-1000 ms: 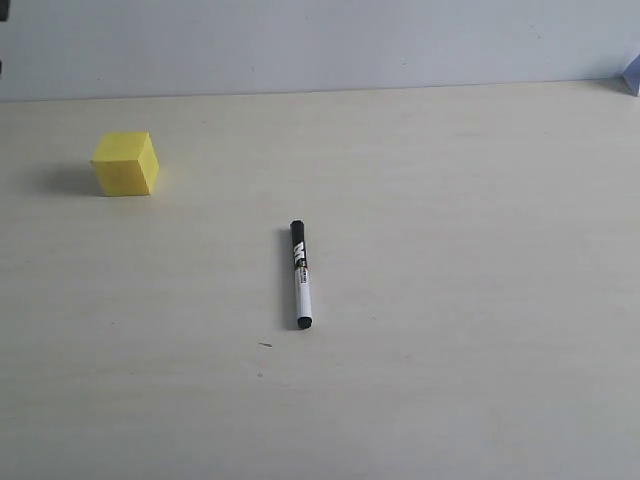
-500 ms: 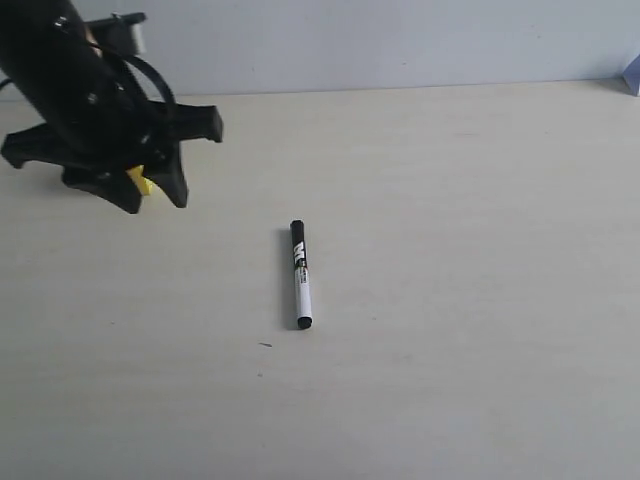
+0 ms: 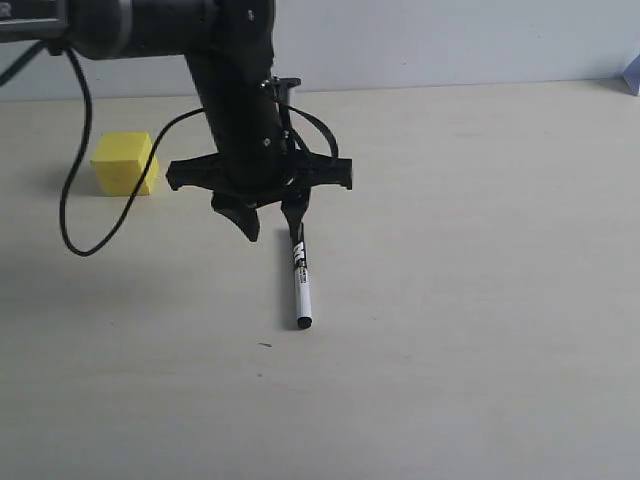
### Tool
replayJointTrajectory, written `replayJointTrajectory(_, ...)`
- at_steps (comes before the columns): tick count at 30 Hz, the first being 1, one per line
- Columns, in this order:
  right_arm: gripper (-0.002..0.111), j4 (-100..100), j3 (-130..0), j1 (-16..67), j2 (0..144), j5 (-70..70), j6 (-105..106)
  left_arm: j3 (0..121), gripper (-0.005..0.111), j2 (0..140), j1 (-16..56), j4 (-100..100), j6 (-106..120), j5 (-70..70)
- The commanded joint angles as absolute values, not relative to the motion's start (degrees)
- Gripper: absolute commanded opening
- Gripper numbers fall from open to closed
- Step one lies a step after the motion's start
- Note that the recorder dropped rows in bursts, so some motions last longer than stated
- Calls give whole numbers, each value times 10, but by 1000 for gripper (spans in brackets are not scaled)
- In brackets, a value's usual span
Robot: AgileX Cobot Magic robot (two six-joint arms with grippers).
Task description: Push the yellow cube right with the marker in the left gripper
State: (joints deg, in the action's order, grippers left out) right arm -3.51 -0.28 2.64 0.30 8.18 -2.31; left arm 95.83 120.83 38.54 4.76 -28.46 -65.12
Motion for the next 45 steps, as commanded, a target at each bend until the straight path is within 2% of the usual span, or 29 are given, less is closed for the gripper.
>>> replayJointTrajectory(1,0,-35,0,27,0,77,-22,1006,46,1246,404,48,-305,-670)
replayJointTrajectory(13,0,-35,0,27,0,77,-22,1035,46,1298,424,38,-321,-689)
replayJointTrajectory(45,0,-35,0,27,0,77,-22,1035,46,1326,429,36,-338,-662)
